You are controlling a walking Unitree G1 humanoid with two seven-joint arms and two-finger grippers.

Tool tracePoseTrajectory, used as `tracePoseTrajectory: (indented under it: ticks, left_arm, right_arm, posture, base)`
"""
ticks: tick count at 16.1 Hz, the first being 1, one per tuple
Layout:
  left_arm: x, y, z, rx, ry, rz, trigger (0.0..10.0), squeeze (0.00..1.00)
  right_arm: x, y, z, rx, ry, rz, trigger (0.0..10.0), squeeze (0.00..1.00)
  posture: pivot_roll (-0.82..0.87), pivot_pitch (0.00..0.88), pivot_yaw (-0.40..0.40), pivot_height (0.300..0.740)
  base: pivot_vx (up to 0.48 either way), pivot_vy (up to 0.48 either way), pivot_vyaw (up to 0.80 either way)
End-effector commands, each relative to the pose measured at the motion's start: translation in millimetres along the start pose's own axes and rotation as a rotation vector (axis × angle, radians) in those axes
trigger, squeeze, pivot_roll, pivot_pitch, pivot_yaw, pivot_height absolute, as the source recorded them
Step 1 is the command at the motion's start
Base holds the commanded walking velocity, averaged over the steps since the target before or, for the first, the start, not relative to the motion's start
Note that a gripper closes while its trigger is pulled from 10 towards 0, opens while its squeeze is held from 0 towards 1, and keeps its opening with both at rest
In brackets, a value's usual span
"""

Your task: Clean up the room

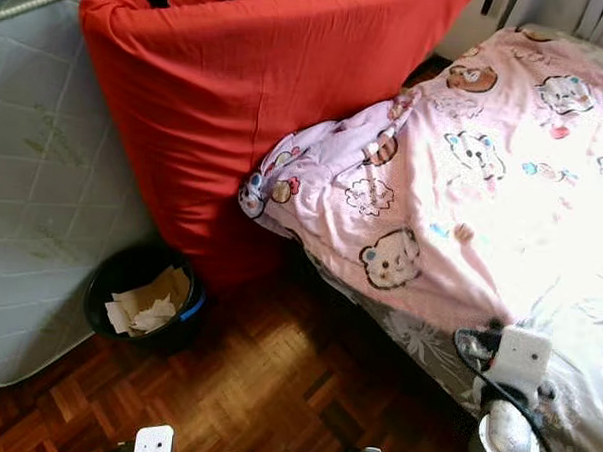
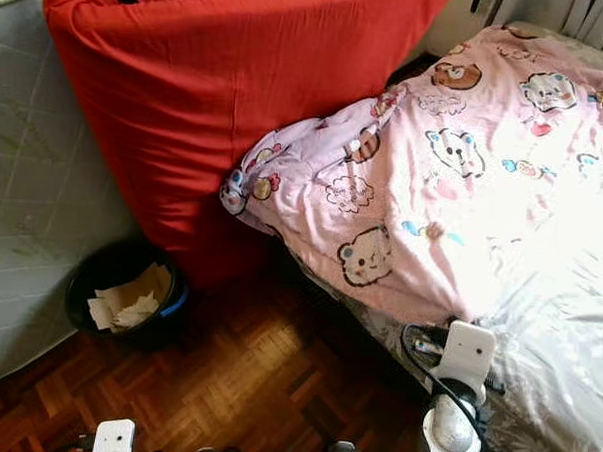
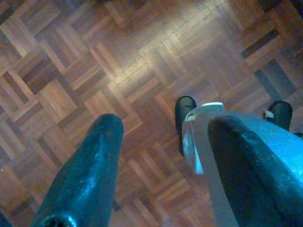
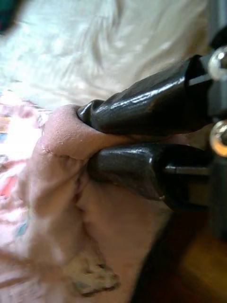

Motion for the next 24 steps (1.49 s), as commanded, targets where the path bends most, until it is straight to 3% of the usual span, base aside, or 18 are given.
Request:
tracePoseTrajectory:
  ticks: [1, 5, 11, 12, 14, 15, 24]
  left_arm:
    - [0.8, -10, -3.3, 0.028, 0.006, 0.012, 10.0, 0.00]
    - [-0.3, -8, -2.9, 0.017, 0.005, 0.017, 10.0, 0.00]
    - [-0.1, -6, -2.8, 0.011, 0.003, 0.027, 10.0, 0.00]
    - [0.3, -6, -2.8, 0.010, 0.003, 0.029, 10.0, 0.00]
    - [0.5, -6, -2.8, 0.011, 0.003, 0.029, 10.0, 0.00]
    - [0.6, -6, -2.8, 0.011, 0.003, 0.032, 10.0, 0.00]
    - [0.4, -6, -2.7, 0.009, 0.002, 0.035, 10.0, 0.00]
  right_arm:
    - [-12.4, -22, -4.4, 0.108, -0.040, -0.017, 10.0, 0.00]
    - [-40.8, -71, -13.1, 0.341, -0.113, -0.053, 10.0, 0.00]
    - [-58.5, -120, -40.6, 0.592, -0.104, -0.123, 10.0, 0.00]
    - [-55.9, -129, -47.4, 0.640, -0.075, -0.121, 10.0, 0.61]
    - [-54.9, -131, -49.3, 0.653, -0.067, -0.129, 10.0, 0.61]
    - [-53.3, -134, -51.1, 0.665, -0.064, -0.115, 10.0, 0.83]
    - [-46.6, -146, -63.0, 0.723, -0.020, -0.100, 10.0, 0.82]
  posture:
    - [-0.09, 0.212, 0.025, 0.723]
    - [-0.09, 0.213, 0.025, 0.723]
    - [-0.09, 0.217, 0.033, 0.723]
    - [-0.09, 0.219, 0.036, 0.723]
    - [-0.09, 0.219, 0.036, 0.723]
    - [-0.09, 0.218, 0.037, 0.723]
    - [-0.09, 0.218, 0.037, 0.723]
  base:
    - [0.000, 0.000, 0.00]
    - [0.000, 0.000, 0.00]
    - [0.000, 0.000, 0.00]
    - [0.000, 0.000, 0.00]
    - [0.000, 0.000, 0.00]
    - [0.000, 0.000, 0.00]
    - [0.000, 0.000, 0.00]
Point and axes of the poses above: a point about 5 cm out from each wrist's last joint towards the gripper, its own z axis pointing out of the wrist towards the gripper, its own y axis along the axis of the wrist's last joint, x = y × z, the point moved 3 cm from there along z, pointing out of the wrist towards the gripper, and after that the axes turned 14 degrees about z, right-handed, at the moved point
